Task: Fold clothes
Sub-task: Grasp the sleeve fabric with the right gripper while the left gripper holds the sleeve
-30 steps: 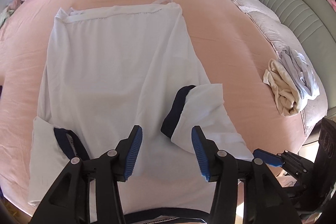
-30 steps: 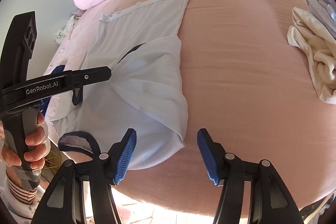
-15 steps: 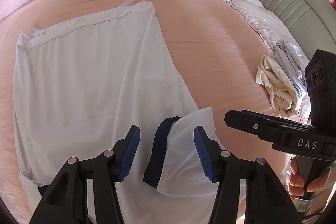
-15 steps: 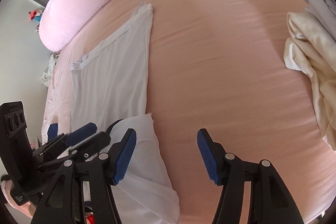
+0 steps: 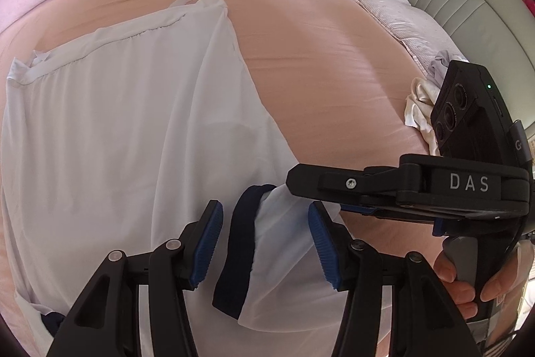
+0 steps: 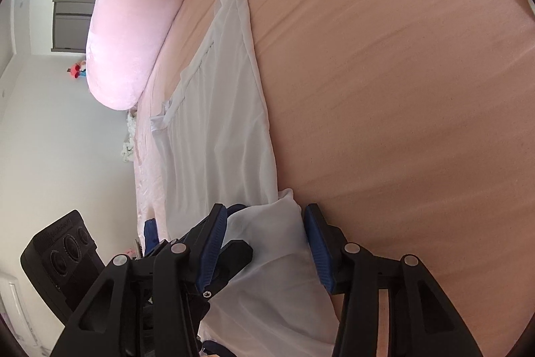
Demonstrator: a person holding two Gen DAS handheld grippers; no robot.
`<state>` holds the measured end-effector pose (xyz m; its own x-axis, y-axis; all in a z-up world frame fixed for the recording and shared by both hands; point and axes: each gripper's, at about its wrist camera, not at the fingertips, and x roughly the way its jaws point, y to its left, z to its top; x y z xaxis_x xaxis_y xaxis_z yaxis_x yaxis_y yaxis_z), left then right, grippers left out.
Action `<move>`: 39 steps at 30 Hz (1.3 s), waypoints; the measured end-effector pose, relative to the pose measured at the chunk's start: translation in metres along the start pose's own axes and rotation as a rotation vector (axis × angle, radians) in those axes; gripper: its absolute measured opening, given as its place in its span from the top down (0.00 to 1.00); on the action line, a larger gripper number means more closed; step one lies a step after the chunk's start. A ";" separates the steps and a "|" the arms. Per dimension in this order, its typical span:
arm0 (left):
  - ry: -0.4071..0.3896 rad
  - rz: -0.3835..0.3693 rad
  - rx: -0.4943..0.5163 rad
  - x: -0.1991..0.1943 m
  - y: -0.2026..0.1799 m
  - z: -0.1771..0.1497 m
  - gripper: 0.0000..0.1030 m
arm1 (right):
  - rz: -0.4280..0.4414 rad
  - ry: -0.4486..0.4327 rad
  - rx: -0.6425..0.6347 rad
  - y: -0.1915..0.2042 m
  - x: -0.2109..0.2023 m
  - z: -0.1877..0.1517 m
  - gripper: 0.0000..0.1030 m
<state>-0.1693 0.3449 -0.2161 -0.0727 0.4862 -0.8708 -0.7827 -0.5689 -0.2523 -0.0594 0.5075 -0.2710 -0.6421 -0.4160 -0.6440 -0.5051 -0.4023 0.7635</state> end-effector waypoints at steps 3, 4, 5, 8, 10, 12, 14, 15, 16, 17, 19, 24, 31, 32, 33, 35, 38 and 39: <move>-0.014 -0.001 0.029 -0.001 -0.006 0.000 0.57 | 0.038 -0.008 0.020 -0.004 -0.001 -0.003 0.54; -0.011 -0.002 0.038 0.001 -0.007 0.000 0.58 | 0.048 -0.009 0.027 -0.005 -0.002 -0.004 0.54; -0.005 -0.005 0.045 0.002 -0.008 -0.001 0.63 | 0.051 -0.008 0.033 -0.008 -0.004 -0.007 0.54; 0.014 0.000 0.052 0.011 -0.009 -0.003 0.72 | 0.058 -0.002 0.049 -0.014 -0.010 -0.015 0.54; 0.022 -0.011 0.039 0.015 -0.007 -0.005 0.73 | 0.048 0.014 0.035 -0.015 -0.014 -0.020 0.54; 0.018 -0.025 0.028 0.015 -0.005 -0.006 0.75 | 0.035 0.027 0.018 -0.015 -0.016 -0.024 0.54; 0.009 -0.032 0.026 0.013 -0.004 -0.006 0.77 | 0.000 0.028 -0.016 -0.011 -0.013 -0.027 0.54; 0.009 -0.031 0.025 0.013 -0.004 -0.006 0.77 | -0.017 0.028 -0.033 -0.008 -0.012 -0.028 0.54; 0.006 -0.027 0.024 0.012 -0.004 -0.005 0.77 | -0.035 0.029 -0.050 -0.006 -0.010 -0.029 0.54; -0.002 -0.018 0.023 0.011 -0.004 -0.005 0.78 | -0.052 0.029 -0.067 -0.004 -0.009 -0.030 0.54; -0.012 0.008 0.005 0.011 -0.004 -0.004 0.78 | -0.087 0.030 -0.101 0.000 -0.006 -0.032 0.79; -0.009 0.074 -0.053 0.013 -0.002 -0.006 0.78 | -0.174 0.032 -0.186 0.010 0.002 -0.038 0.87; -0.037 0.355 0.060 0.001 -0.004 -0.015 0.78 | -0.246 0.034 -0.255 0.018 0.006 -0.044 0.90; -0.032 0.336 0.040 -0.002 0.000 -0.016 0.78 | -0.253 0.034 -0.263 0.019 0.007 -0.045 0.90; -0.033 0.316 0.020 -0.007 0.002 -0.017 0.78 | -0.261 0.035 -0.271 0.020 0.007 -0.045 0.90; -0.037 0.292 -0.012 -0.015 0.006 -0.018 0.78 | -0.278 0.035 -0.293 0.022 0.007 -0.047 0.90; -0.056 0.345 -0.018 -0.028 0.007 -0.020 0.77 | -0.298 0.034 -0.319 0.026 0.007 -0.048 0.89; -0.050 0.361 -0.029 -0.030 0.010 -0.020 0.77 | -0.305 0.034 -0.331 0.028 0.007 -0.048 0.88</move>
